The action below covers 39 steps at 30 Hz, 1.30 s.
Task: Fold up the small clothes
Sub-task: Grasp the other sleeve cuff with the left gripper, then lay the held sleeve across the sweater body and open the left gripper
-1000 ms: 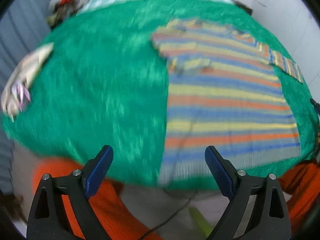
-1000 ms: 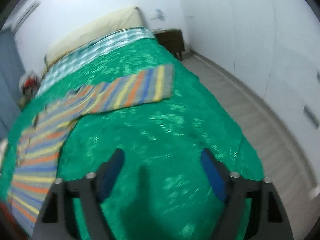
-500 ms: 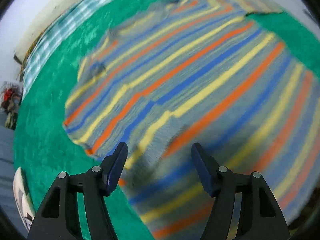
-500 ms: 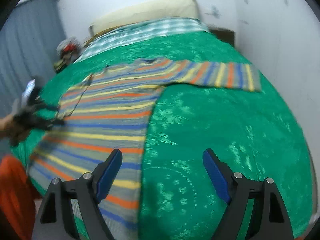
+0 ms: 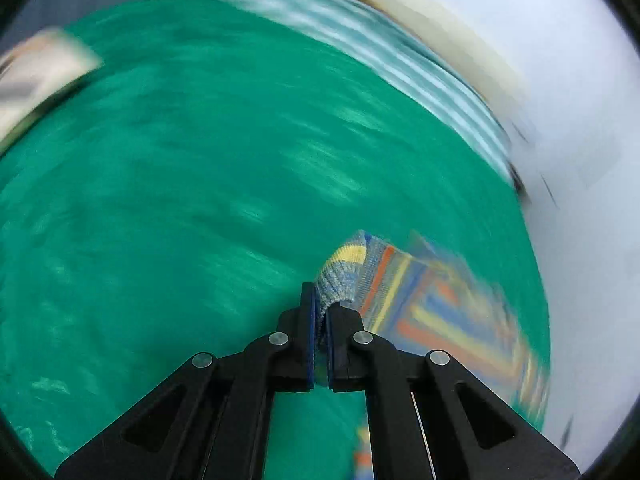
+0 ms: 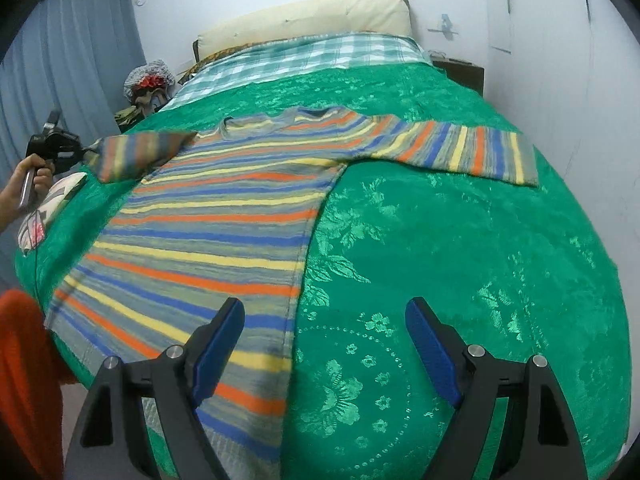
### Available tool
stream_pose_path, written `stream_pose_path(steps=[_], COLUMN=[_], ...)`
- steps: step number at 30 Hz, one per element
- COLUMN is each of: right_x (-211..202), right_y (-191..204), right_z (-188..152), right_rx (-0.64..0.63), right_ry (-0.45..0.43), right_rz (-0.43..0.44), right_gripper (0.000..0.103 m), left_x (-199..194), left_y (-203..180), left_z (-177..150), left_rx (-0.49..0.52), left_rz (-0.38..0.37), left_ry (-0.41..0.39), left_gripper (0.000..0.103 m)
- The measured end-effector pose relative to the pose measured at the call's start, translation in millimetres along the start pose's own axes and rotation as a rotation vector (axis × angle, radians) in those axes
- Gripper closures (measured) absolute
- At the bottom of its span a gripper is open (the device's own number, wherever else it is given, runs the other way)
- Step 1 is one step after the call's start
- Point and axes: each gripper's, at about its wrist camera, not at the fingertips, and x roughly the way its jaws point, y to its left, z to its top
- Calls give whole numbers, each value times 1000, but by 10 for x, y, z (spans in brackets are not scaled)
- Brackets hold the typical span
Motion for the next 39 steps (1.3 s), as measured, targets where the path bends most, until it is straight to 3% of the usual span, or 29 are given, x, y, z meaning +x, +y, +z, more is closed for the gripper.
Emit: stream_pose_path(steps=[2,5,11,13,14,15,16,18,22,24,26,28,29,30,32,34,36,39], right_x=[27,77,164,195,209,216,220,224,264,296,326,339,340,341,342,330,339,357], right_y=[1,12,48,52,54,60,67,89,112,127,142,154,156,155,150,126,95,61], right_z=[-4,-9,-44,-62,-69,-74,-71,-64,-65,-80,-89,-86,-84,-80,-67,-58,-61,-60], right_rx=[8,1,-16,-16,-15,-15,-18,-25,-32,-40,-48,-51,-49,-47,-44,-36,-29,-22], right_ry=[9,26,60,73,79,82,81,76,86,99,109,109,108,106,101,94,98,102], right_rz=[2,-2,-8,-11,-10,-9,-8,-7,0,1,-3,-8,-10,-14,-21,-26,-30,-31], right_gripper=[21,21,21,21,21,21,21,21,21,21,21,21,21,21,21,21,21,21], left_x=[105,234,433,482,494,517,551,477,403,413,462,527,580,662,671,616,579,595], left_y=[303,435,485,521,544,607,674,814,1104,1118,1013,855,798,743,614,690,832,902], left_z=[153,169,352,464,472,478,475,341,-55,-201,-297,-341,-346,-344,-315,-219,-158,-165], left_rx=[-72,-43,-39,-53,-68,-84,-90,-98,-168,-128,-28,50,59,67,140,118,73,83], left_rz=[52,119,168,158,170,184,194,185,11,-19,7,-29,-62,-80,28,109,137,182], left_ry=[21,51,26,15,27,55,59,21,44,31,12,6,45,104,110,97,97,119], left_gripper=[101,101,101,96,75,40,29,25,26,26,26,46,94,101,101,101,101,101])
